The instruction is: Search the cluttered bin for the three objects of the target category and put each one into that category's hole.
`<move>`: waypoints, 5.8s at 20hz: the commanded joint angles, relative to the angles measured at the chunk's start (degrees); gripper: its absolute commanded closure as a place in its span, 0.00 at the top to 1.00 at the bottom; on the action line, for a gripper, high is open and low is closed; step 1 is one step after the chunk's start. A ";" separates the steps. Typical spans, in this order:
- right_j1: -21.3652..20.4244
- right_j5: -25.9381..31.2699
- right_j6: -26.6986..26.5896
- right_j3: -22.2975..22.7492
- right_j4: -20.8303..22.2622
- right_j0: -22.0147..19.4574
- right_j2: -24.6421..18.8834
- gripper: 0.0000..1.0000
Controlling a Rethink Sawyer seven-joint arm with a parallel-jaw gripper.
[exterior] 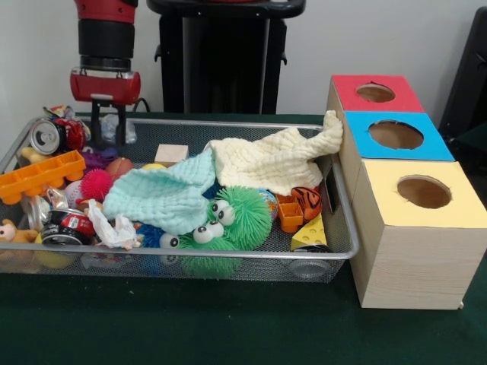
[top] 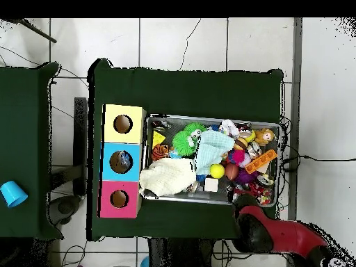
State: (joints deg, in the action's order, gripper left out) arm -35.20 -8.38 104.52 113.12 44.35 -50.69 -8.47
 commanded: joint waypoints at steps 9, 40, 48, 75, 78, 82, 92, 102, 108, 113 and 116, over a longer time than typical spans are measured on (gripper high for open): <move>-2.97 16.62 -0.61 7.55 -0.16 -1.99 -2.61 0.00; -2.16 14.79 0.67 7.06 1.00 -1.77 -2.45 1.00; -1.89 14.90 0.54 6.85 1.27 -1.97 -2.72 0.00; 0.33 13.31 0.49 5.40 2.68 -2.28 -2.70 1.00; 0.81 12.55 0.84 5.00 3.04 -1.74 -2.08 1.00; 1.24 11.43 1.68 4.53 3.32 -0.79 -1.18 1.00; 8.02 6.32 3.25 -0.38 5.09 1.65 2.13 1.00; 10.77 4.65 3.49 -2.72 5.86 1.67 2.51 1.00; 9.27 9.02 0.47 -1.25 6.76 -3.71 -2.95 1.00; 7.77 11.90 -1.29 -0.05 6.65 -6.69 -5.93 1.00; 5.49 13.58 -1.61 1.79 5.80 -7.40 -6.56 1.00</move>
State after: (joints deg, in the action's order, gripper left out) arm -27.23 -0.09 104.52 118.98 49.13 -56.72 -7.86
